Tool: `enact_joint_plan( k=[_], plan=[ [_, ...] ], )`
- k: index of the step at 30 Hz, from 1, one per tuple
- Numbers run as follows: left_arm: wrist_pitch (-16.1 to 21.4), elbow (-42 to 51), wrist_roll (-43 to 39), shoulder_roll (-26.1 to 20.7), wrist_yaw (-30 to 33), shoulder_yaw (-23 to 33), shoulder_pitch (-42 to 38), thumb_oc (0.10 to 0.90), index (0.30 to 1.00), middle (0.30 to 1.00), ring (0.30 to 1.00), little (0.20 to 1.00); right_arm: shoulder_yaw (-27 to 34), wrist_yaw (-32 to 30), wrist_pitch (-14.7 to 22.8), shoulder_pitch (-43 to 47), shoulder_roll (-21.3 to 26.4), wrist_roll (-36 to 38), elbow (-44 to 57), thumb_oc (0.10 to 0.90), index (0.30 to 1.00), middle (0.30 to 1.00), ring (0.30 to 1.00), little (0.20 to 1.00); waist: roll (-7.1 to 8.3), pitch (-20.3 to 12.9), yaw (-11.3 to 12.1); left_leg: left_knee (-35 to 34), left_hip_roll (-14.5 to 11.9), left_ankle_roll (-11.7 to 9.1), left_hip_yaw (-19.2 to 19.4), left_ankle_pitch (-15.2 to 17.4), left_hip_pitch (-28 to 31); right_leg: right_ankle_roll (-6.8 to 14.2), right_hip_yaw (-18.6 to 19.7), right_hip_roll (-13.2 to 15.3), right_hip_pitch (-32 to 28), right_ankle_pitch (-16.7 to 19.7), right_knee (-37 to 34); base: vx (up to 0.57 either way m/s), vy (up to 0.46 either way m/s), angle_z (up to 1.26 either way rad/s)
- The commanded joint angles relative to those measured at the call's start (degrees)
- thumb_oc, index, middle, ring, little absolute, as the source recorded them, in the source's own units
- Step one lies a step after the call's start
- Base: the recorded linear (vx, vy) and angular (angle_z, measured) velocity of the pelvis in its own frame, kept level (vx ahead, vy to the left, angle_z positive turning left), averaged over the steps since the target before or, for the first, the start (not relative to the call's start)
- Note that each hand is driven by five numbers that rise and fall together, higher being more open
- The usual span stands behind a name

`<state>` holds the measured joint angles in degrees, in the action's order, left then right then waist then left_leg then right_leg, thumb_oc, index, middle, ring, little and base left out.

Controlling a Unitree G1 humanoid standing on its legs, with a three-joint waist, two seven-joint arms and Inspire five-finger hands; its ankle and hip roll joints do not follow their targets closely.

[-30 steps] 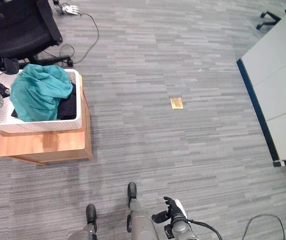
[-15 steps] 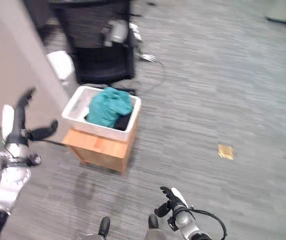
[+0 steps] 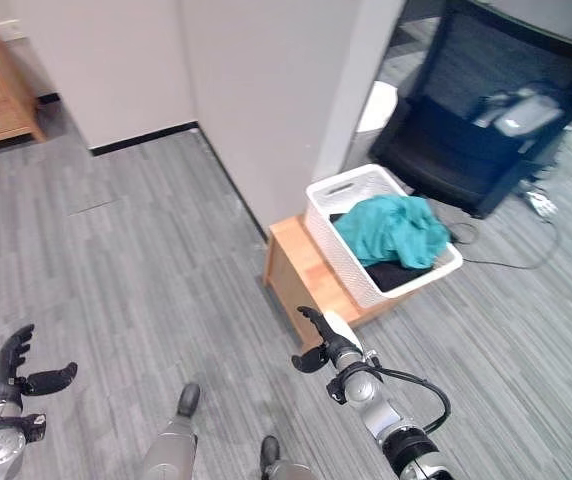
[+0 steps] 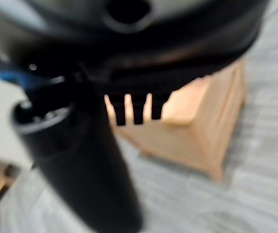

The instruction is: Pick up bed clothes into laundry basket.

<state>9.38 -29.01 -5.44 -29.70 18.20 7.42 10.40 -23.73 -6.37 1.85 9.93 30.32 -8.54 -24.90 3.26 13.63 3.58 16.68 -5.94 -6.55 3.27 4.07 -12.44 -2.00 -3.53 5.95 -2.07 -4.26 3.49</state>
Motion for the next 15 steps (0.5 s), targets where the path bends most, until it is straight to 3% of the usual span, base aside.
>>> enact_joint_plan(
  k=[1,3,4,5,7,8,9,12,14,15],
  plan=[
    [6.35,6.75,-2.69,-5.11,2.32,5.71,-5.79,0.800,0.900,0.900,0.900,0.900,6.31,-3.71,5.58,8.04,0.75,0.49,1.47,0.800,0.900,0.900,0.900,0.900,-0.74,-3.37,-2.25,-2.62,-5.83,-0.30,2.40,-4.04,7.61,6.89,-4.24,-1.52,0.84,0.90,-7.67,-0.34,-0.077,1.25],
    [5.98,7.15,-3.32,-4.25,1.35,5.34,-5.55,0.800,0.900,0.900,0.900,0.900,8.29,-4.34,5.27,6.90,2.05,-0.96,2.93,0.800,0.900,0.900,0.900,0.900,-1.39,-4.44,-4.12,-3.51,-10.31,-1.78,8.18,-4.50,14.12,6.39,-12.74,-0.35,2.12,1.35,-6.99,-0.39,-0.046,2.07],
    [5.21,7.08,-3.24,-3.61,0.24,4.67,-5.35,0.800,0.900,0.900,0.900,0.900,9.86,-4.58,5.18,4.60,2.46,-1.40,3.34,0.800,0.900,0.900,0.900,0.900,-2.00,-5.23,-5.75,-4.67,-13.42,-3.61,13.32,-4.91,18.85,5.83,-20.45,1.63,3.20,1.64,-5.43,-0.32,-0.022,3.93],
    [5.17,7.12,-3.24,-3.58,0.23,4.60,-5.30,0.800,0.900,0.900,0.900,0.900,9.92,-4.57,5.18,4.43,2.51,-1.42,3.42,0.800,0.900,0.900,0.900,0.900,-2.14,-5.15,-5.96,-4.83,-13.54,-3.72,13.03,-4.97,19.00,5.82,-20.77,1.53,2.93,1.46,-5.37,-0.33,0.002,4.20],
    [4.32,6.10,-3.27,-3.09,-1.42,3.68,-5.81,0.800,0.900,0.900,0.900,0.900,12.06,-4.54,4.81,1.84,2.42,-1.24,3.11,0.800,0.900,0.900,0.900,0.900,-2.68,-5.81,-8.07,-5.74,-16.53,-6.01,19.95,-6.02,22.98,5.21,-27.88,4.18,4.11,1.29,-3.73,-0.27,0.043,2.18],
    [3.88,5.85,-3.73,-2.96,-2.27,3.21,-6.07,0.800,0.900,0.900,0.900,0.900,12.83,-4.52,4.50,1.07,2.49,-1.11,2.83,0.800,0.900,0.900,0.900,0.900,-3.14,-5.96,-8.72,-6.52,-17.57,-6.89,21.46,-7.41,23.78,5.06,-30.56,5.18,4.33,1.47,-2.81,-0.29,0.093,1.38],
    [3.75,6.01,-4.18,-2.52,-2.80,2.69,-6.18,0.800,0.900,0.900,0.900,0.900,13.30,-4.50,4.15,0.40,2.43,-1.16,2.67,0.800,0.900,0.900,0.900,0.900,-3.45,-6.25,-9.22,-7.94,-17.93,-7.44,23.23,-8.41,24.58,4.99,-33.17,6.16,4.56,1.81,-2.49,-0.32,0.113,1.91],
    [3.29,6.55,-8.29,-0.52,-5.71,1.61,-4.77,0.800,0.900,0.900,0.900,0.900,14.61,-4.14,3.24,-0.43,2.94,-0.40,1.92,0.800,0.900,0.900,0.900,0.900,-4.11,-6.45,-9.57,-13.66,-16.42,-6.63,24.69,-6.48,24.09,5.48,-37.94,9.53,5.35,3.23,0.55,-0.23,0.130,2.48],
    [2.55,5.83,-9.25,0.83,-7.02,1.21,-4.21,0.800,0.900,0.900,0.900,0.900,14.38,-3.61,2.62,-0.40,2.15,-0.12,1.23,0.800,0.900,0.900,0.900,0.900,-4.48,-6.30,-9.07,-17.40,-13.70,-4.96,22.65,-3.63,23.50,6.47,-37.63,10.88,6.05,4.60,2.62,-0.21,0.193,1.85],
    [1.83,4.42,-9.04,1.64,-7.85,0.82,-3.87,0.800,0.900,0.900,0.900,0.900,14.03,-3.18,2.09,-0.47,0.44,-0.25,0.00,0.800,0.900,0.900,0.900,0.900,-4.24,-5.55,-8.61,-18.66,-11.37,-3.17,20.63,-2.55,22.15,8.31,-36.08,13.86,7.01,5.88,6.70,-0.12,0.178,1.12]
  ],
)
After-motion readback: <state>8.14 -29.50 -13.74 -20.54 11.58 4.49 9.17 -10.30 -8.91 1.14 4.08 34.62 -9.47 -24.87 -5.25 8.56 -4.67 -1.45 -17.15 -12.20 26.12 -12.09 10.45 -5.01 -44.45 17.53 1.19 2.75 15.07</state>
